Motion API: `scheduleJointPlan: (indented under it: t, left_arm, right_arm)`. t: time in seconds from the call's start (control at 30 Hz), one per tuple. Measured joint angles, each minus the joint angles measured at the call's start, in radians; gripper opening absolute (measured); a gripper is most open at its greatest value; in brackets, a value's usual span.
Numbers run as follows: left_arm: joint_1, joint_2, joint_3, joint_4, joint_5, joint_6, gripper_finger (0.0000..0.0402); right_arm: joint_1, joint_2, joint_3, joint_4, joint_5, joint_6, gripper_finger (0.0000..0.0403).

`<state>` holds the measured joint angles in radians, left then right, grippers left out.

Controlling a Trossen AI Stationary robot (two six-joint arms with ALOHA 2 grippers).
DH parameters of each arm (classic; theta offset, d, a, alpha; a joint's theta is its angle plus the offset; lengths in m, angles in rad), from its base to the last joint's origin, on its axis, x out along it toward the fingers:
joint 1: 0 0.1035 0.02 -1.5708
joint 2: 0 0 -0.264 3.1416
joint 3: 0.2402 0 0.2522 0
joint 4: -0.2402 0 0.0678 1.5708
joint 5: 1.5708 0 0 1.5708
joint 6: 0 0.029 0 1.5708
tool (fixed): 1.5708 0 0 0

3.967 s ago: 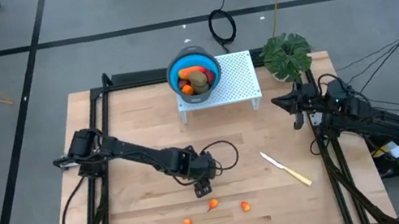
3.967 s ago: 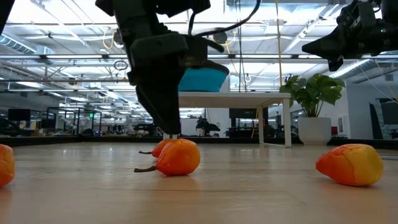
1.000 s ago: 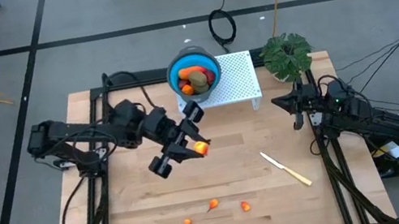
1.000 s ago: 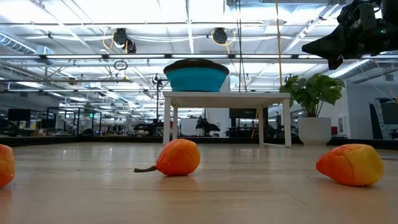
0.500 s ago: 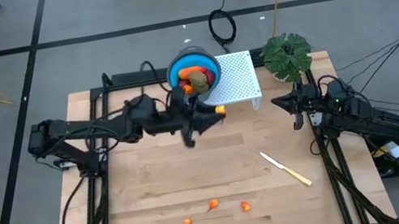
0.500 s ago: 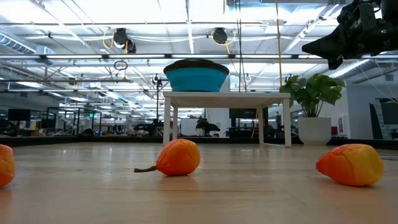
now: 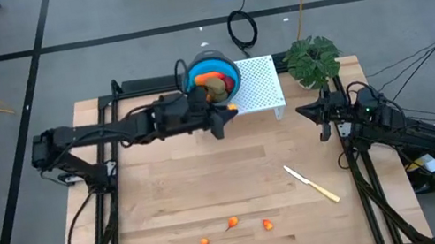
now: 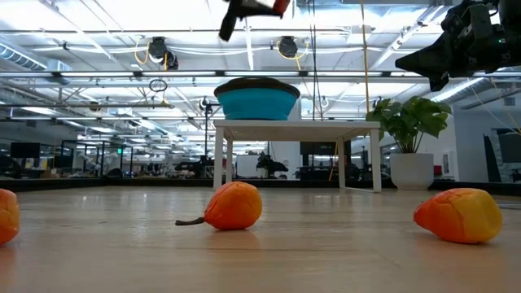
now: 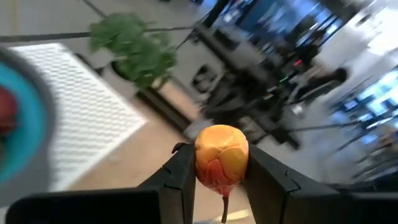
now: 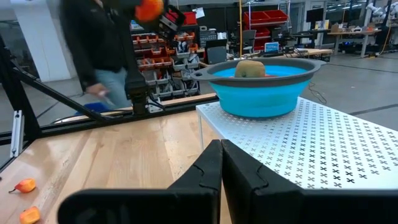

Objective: Pick & Place Fruit
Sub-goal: Put the peach into the blue strainer bowl on the shelf

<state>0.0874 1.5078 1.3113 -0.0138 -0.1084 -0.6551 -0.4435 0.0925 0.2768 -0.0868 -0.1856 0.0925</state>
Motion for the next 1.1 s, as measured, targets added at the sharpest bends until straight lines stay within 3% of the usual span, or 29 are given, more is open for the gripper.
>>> scheduleJointPlan:
  t: [0.5,0.8,1.1]
  left_arm:
    - [0.139,-0.002,0.0,-0.148,-0.11,0.342,0.0106]
    - [0.264,-0.002,0.0,-0.249,-0.11,0.471,0.0106]
    - [0.364,-0.002,0.0,-0.308,-0.022,0.52,0.0106]
  right_arm:
    - [0.0,0.0,0.0,0.0,0.001,-0.003,0.0]
    - [0.0,0.0,0.0,0.0,0.002,-0.003,0.0]
    - [0.0,0.0,0.0,0.0,0.002,-0.004,0.0]
